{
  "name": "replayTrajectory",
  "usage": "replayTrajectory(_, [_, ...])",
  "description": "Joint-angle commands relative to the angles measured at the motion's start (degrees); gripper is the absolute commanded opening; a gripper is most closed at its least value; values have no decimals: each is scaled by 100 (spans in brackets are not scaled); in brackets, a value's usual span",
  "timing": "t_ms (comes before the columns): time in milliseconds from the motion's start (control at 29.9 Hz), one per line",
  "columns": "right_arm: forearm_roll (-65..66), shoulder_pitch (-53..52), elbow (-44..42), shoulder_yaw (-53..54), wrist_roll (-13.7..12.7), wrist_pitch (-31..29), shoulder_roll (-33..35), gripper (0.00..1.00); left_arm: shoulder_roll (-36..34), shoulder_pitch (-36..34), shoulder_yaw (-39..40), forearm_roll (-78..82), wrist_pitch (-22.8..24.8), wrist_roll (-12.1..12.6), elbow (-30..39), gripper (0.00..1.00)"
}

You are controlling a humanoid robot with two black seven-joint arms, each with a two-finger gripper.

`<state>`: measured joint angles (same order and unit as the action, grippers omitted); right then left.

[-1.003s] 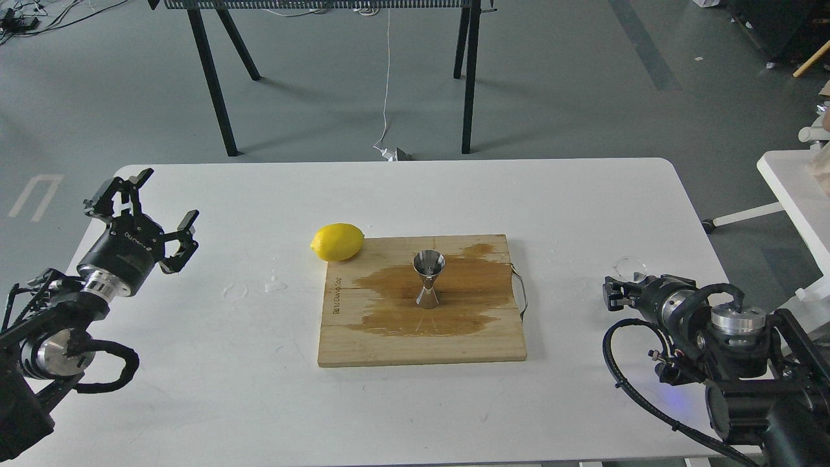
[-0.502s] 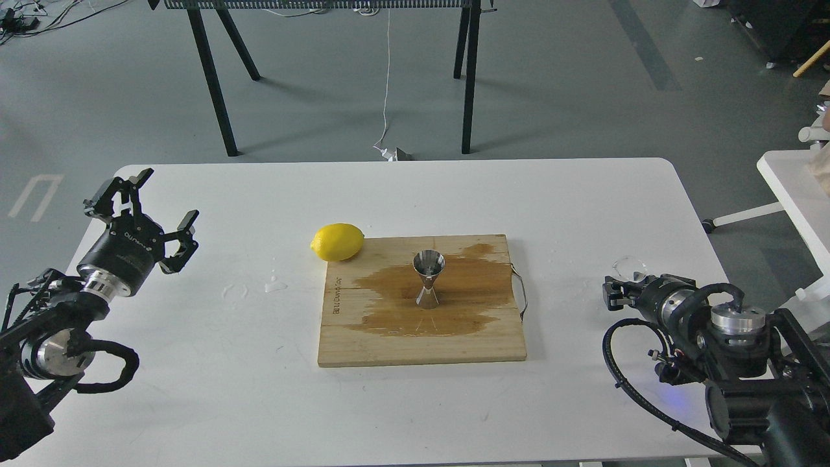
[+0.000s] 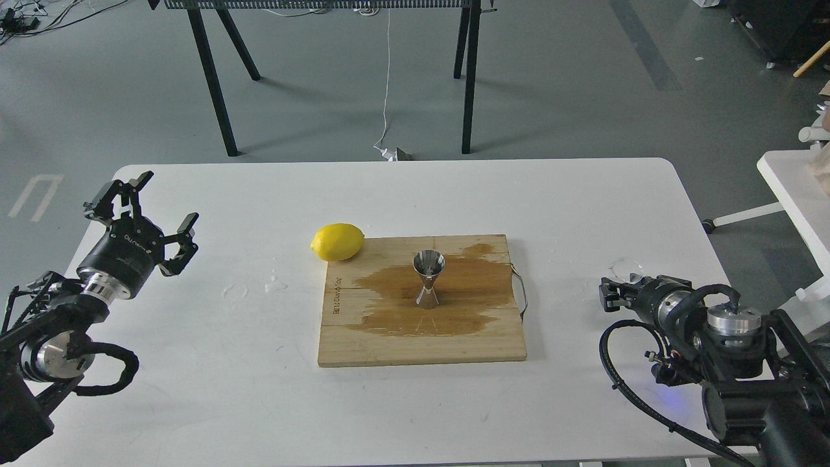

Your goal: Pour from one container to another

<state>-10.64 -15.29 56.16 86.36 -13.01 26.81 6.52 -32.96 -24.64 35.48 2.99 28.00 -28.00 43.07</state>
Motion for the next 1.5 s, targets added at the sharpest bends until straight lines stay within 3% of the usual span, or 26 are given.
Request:
replayTrajectory(0, [0, 0, 0, -6, 0, 0, -10, 95, 0, 3, 3, 0, 0, 0, 0, 94])
replayTrajectory(1471, [0, 281, 316, -50, -17, 9, -2, 95, 9, 3, -6, 0, 0, 0, 0, 94])
